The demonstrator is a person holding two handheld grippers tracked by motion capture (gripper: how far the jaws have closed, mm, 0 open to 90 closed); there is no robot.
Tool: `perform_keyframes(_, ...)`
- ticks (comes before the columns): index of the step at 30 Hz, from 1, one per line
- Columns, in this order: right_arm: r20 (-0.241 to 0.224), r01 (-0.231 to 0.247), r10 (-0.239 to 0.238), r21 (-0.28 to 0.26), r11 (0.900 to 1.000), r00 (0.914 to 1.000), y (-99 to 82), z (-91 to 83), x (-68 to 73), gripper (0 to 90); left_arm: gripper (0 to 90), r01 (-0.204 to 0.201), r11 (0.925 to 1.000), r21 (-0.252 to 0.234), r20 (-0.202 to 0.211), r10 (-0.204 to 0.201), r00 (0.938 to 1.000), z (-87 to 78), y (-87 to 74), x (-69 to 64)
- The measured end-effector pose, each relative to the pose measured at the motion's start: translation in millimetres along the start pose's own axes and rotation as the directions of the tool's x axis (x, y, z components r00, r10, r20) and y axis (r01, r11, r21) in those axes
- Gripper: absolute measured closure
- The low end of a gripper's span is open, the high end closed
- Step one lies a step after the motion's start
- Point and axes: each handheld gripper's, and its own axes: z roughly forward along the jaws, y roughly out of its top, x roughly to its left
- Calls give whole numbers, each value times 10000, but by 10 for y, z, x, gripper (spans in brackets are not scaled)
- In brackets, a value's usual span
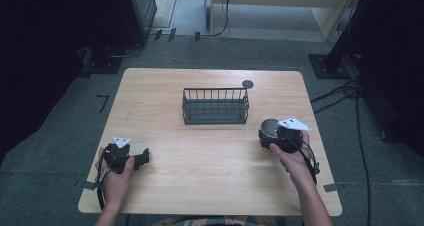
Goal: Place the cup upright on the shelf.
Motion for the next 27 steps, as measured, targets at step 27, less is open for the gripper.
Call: perform_keyframes(27, -418, 513, -531, -431, 9978, 9977, 338, 22, 260, 156, 0, -2, 10000, 2, 0, 2, 10000, 0, 0, 0)
